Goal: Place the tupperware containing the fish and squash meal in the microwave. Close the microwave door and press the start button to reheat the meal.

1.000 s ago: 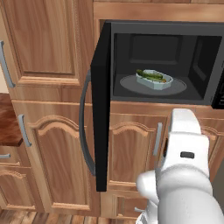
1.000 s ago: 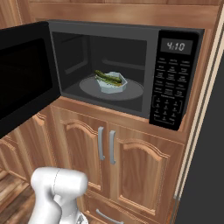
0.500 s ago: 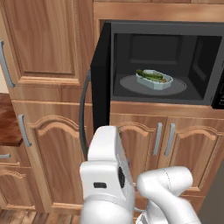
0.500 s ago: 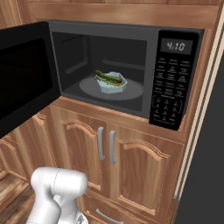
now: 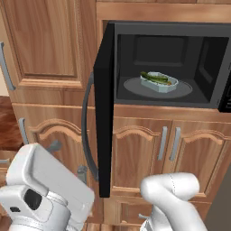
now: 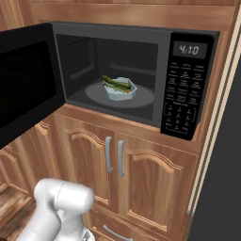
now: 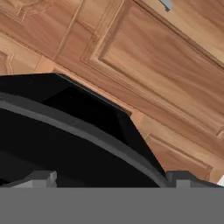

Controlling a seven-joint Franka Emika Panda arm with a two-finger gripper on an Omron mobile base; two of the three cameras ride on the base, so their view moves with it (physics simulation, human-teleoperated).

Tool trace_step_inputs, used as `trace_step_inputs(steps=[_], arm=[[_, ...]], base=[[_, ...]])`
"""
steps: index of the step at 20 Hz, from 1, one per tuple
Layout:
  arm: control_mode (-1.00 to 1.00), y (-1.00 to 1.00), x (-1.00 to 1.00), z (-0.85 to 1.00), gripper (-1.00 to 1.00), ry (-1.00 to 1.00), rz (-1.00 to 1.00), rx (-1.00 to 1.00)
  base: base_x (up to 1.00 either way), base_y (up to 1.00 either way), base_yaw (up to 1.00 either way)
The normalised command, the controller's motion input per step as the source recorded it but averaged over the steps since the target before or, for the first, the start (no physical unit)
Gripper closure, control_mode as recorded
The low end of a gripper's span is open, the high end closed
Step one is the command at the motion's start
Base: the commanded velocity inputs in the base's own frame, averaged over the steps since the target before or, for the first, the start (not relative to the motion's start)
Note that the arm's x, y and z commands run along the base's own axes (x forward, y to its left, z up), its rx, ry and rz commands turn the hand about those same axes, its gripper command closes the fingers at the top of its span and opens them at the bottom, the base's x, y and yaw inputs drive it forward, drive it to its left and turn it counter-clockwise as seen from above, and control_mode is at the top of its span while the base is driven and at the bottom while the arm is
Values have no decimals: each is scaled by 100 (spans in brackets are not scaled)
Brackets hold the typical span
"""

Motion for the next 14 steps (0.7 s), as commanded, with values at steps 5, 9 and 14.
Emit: trace_step_inputs(steps=[5,9,14], arm=[[-100,71,36,-3,-100,0,-11,-13],[-100,44,56,-9,-100,0,-14,-5],[-100,23,65,-13,-100,0,-18,-1]], base=[[0,0,0],[0,0,0],[0,0,0]])
